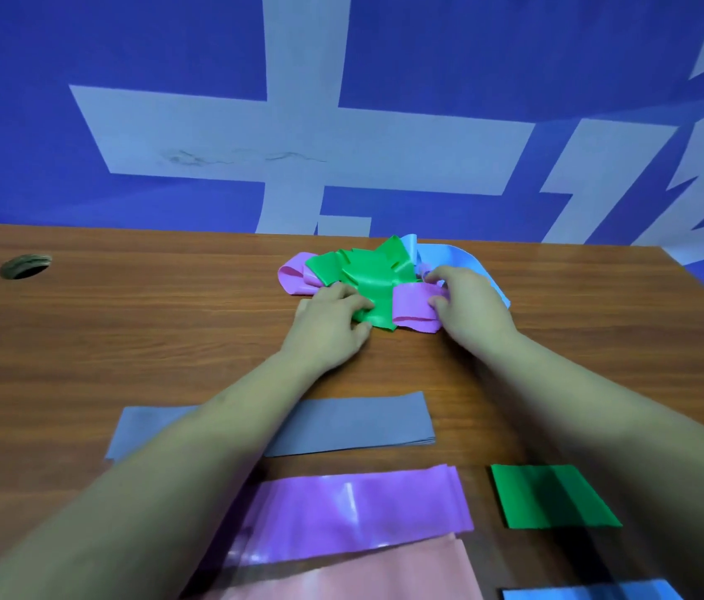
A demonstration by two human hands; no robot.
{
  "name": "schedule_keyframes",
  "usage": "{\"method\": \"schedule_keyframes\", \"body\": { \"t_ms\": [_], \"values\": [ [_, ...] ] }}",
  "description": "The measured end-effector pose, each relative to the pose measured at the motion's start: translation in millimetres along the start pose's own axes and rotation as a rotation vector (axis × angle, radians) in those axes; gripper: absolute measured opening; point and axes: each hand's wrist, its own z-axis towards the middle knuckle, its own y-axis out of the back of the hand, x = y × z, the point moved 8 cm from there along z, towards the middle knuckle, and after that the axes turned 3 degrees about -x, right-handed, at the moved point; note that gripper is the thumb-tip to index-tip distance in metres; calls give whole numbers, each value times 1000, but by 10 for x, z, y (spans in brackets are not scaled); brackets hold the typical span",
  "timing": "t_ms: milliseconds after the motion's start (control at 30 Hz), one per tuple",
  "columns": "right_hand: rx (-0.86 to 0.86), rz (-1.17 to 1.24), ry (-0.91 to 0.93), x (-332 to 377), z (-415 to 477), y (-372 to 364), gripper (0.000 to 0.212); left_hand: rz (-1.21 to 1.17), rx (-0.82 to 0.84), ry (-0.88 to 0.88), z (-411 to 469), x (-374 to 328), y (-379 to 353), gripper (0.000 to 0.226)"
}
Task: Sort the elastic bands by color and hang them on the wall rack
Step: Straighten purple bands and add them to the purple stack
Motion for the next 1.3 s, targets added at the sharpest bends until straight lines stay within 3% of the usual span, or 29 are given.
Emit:
{"method": "schedule_keyframes", "body": {
  "t_ms": [100,233,400,533,667,767,900,1000,1167,1233,1300],
  "values": [
    [-71,68,-9,93,-14,284,7,-40,59,6,-24,-26,41,41],
    [-98,173,82,424,-129,836,9,-198,56,41,-156,-125,294,44],
    [-126,263,118,820,-345,1464,4,-466,-168,25,-304,-523,1019,27],
    [-164,471,117,1119,-587,1939,9,-766,-99,47,-487,-979,1516,33],
    [-172,681,83,1334,-859,2341,17,-711,-158,-78,-682,-1312,1933,29],
    [-161,828,20,1396,-1051,2523,18,-679,-234,-54,-826,-1373,2174,16],
    [-173,811,48,1490,-1306,2728,17,-812,-229,-36,-1063,-1550,2394,11],
    [-170,809,35,1520,-1410,2790,14,-857,-334,-32,-1251,-1661,2562,19],
    [-150,813,12,1598,-1588,2830,13,-633,-193,-203,-1478,-2061,2474,18],
    [-164,792,-21,1582,-1636,2827,13,-554,-231,-201,-1453,-2081,2482,15],
    [-177,806,-84,1522,-1655,2819,16,-619,-276,-155,-1433,-2056,2528,6]
  ]
}}
